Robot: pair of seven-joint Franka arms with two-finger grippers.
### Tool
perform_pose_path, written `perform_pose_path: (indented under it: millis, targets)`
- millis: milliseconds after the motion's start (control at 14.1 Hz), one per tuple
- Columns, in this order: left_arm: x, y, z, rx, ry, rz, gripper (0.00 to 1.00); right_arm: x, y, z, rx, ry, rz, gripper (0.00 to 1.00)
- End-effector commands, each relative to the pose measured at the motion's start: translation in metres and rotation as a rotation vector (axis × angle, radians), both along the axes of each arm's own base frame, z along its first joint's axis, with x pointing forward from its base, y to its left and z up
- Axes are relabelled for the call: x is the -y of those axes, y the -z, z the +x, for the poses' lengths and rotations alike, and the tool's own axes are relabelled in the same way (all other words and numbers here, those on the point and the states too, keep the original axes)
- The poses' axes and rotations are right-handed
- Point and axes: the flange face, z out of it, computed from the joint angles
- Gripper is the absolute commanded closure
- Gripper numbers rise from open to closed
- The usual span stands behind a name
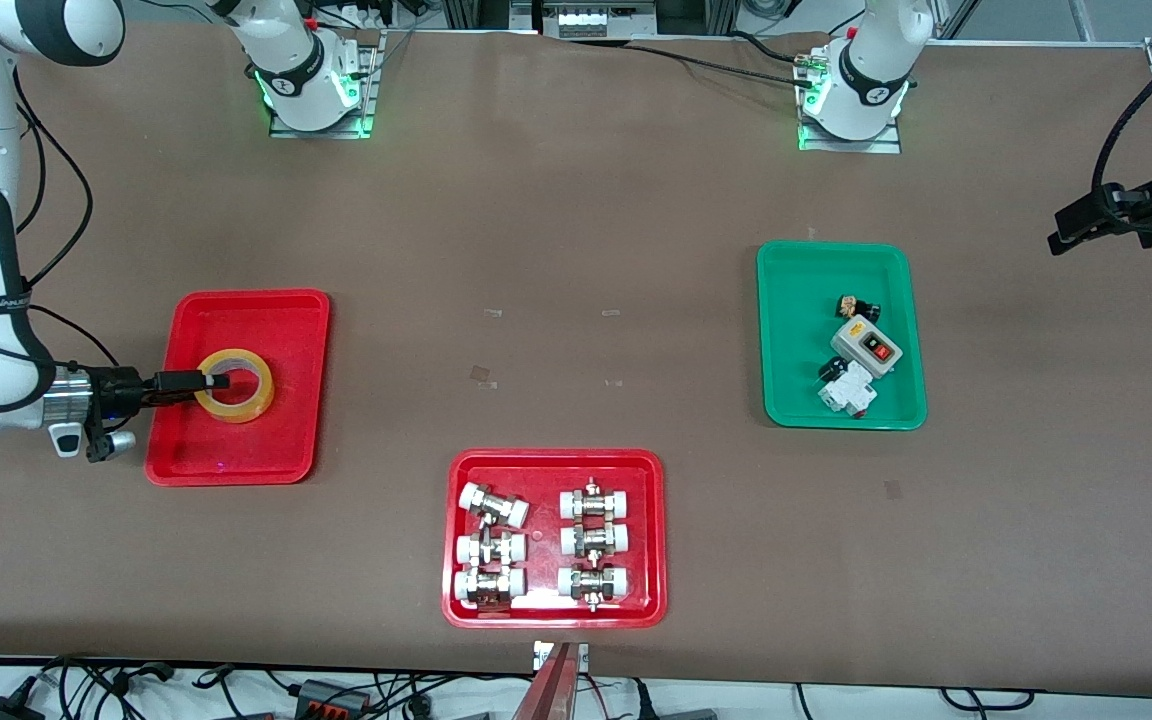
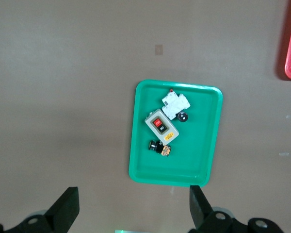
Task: Left arm passes tape to right arm into tray
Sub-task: 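Open the right gripper and release the tape in the red tray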
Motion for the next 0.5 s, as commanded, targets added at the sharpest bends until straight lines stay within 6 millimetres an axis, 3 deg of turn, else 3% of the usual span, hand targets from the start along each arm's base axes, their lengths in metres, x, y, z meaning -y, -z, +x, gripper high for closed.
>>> perform_pose_path:
  millis: [0, 142, 356, 427]
  targets:
    - [-0.011, -0.01, 0.0, -0.005, 0.009, 0.009, 0.0, -0.007, -0.019, 0.009, 0.043, -0.101, -0.119, 0.0]
    - [-0.013, -0.01, 0.0, 0.0, 0.006, 0.011, 0.0, -0.033, -0.043, 0.019, 0.079, -0.173, -0.193, 0.0]
    - [-0.013, -0.01, 0.0, 0.0, 0.005, 0.005, 0.0, -0.052, -0.063, 0.025, 0.097, -0.216, -0.252, 0.0]
    - [-0.013, -0.01, 0.0, 0.0, 0.005, 0.008, 0.0, -0.061, -0.081, 0.03, 0.119, -0.244, -0.292, 0.0]
